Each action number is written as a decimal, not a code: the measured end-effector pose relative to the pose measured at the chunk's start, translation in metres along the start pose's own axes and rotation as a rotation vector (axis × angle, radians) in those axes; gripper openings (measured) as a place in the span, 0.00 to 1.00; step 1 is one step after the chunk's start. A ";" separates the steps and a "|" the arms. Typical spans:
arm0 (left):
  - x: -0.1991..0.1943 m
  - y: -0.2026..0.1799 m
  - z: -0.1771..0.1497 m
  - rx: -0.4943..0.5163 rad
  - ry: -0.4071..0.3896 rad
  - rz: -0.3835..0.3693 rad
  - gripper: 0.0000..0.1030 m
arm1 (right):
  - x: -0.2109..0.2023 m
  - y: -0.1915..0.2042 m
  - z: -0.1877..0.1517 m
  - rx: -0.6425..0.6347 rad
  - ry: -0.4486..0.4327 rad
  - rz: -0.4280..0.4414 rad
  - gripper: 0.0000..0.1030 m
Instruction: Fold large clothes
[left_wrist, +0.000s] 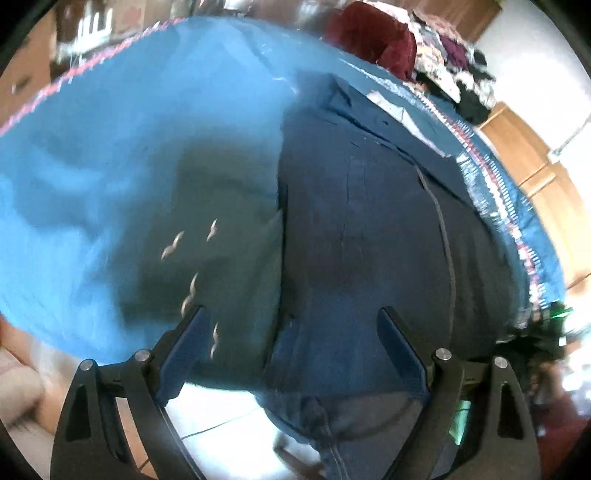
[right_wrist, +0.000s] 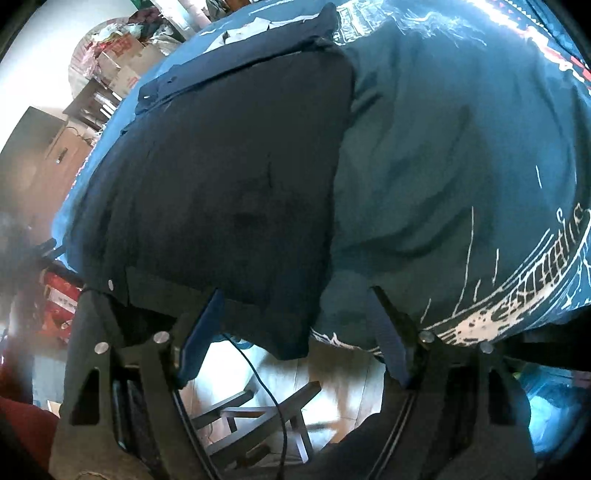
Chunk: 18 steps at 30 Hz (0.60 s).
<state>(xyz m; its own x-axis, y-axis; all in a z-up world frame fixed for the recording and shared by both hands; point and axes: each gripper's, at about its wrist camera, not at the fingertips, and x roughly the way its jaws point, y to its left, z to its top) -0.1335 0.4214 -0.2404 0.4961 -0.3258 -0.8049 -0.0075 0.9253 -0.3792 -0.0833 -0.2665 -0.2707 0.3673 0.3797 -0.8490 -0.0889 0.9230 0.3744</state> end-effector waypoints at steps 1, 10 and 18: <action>-0.002 0.002 -0.003 -0.008 0.001 -0.009 0.90 | 0.000 -0.001 0.000 0.002 0.002 0.000 0.75; 0.015 -0.016 -0.017 0.082 0.074 -0.030 0.68 | 0.003 0.000 -0.009 0.008 0.010 0.013 0.75; 0.030 -0.028 -0.014 0.117 0.083 -0.023 0.40 | 0.009 -0.001 -0.019 -0.014 0.043 0.011 0.71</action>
<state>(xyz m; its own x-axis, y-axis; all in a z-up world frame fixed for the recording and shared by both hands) -0.1309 0.3832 -0.2608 0.4212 -0.3577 -0.8335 0.1067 0.9321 -0.3461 -0.0974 -0.2629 -0.2861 0.3264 0.3916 -0.8603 -0.1057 0.9195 0.3785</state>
